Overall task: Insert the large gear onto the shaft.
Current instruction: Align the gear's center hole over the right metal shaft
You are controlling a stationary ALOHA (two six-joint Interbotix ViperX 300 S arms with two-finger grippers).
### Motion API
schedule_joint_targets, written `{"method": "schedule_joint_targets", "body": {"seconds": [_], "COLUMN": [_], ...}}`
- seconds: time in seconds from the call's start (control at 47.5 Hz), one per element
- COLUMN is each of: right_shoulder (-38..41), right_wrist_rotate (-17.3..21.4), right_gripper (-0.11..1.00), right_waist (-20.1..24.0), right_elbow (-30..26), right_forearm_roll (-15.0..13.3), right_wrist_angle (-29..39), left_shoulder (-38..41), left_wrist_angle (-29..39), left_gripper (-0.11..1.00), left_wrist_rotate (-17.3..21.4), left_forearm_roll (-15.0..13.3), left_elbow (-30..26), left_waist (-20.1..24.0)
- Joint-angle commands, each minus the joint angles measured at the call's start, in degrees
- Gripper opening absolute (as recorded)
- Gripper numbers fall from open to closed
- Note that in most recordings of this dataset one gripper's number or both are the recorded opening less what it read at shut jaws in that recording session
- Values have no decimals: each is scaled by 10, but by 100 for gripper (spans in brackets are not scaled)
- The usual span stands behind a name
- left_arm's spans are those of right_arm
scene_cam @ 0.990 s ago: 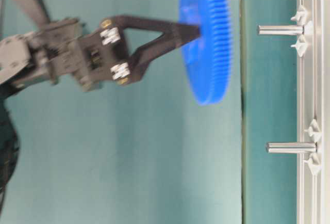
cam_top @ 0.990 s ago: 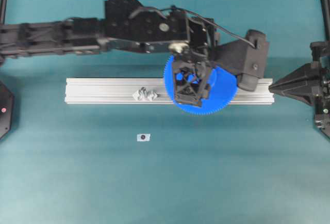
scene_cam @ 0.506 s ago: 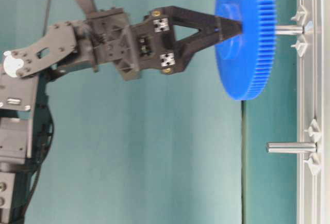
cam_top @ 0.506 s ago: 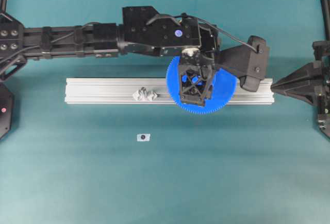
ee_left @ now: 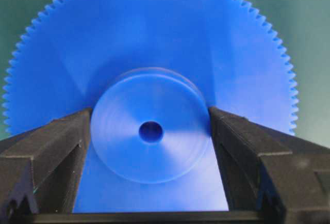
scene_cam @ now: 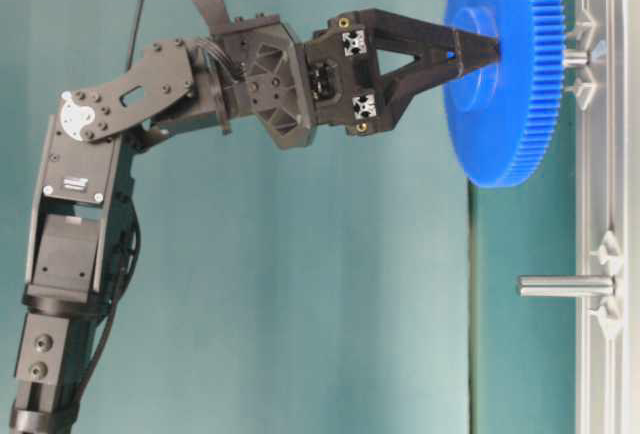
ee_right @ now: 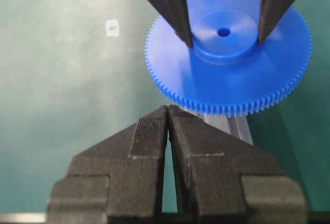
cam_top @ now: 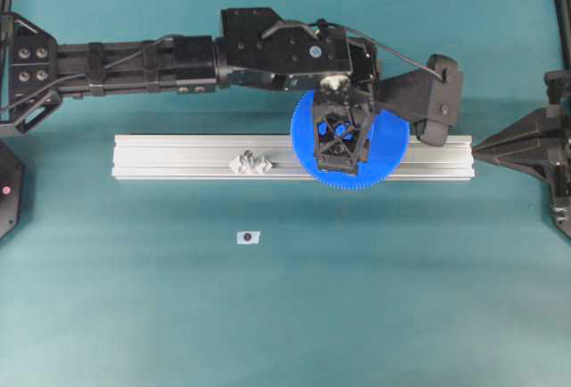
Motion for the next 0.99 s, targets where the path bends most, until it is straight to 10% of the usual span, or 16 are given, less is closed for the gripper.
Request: {"method": "schedule_joint_targets", "body": {"seconds": [0.0, 0.969], "right_shoulder": [1, 1], "right_wrist_rotate": [9, 16], "right_gripper": [12, 12], "right_waist": [-2, -2], "right_elbow": [-10, -13], "right_forearm_roll": [-1, -1], "right_wrist_angle": [3, 5], "left_shoulder": [-15, -40], "left_wrist_angle": [-12, -45], "left_gripper": [77, 77], "left_wrist_rotate": [1, -6], "left_forearm_roll": [1, 3], "left_elbow": [2, 65], "left_waist": [7, 17]}}
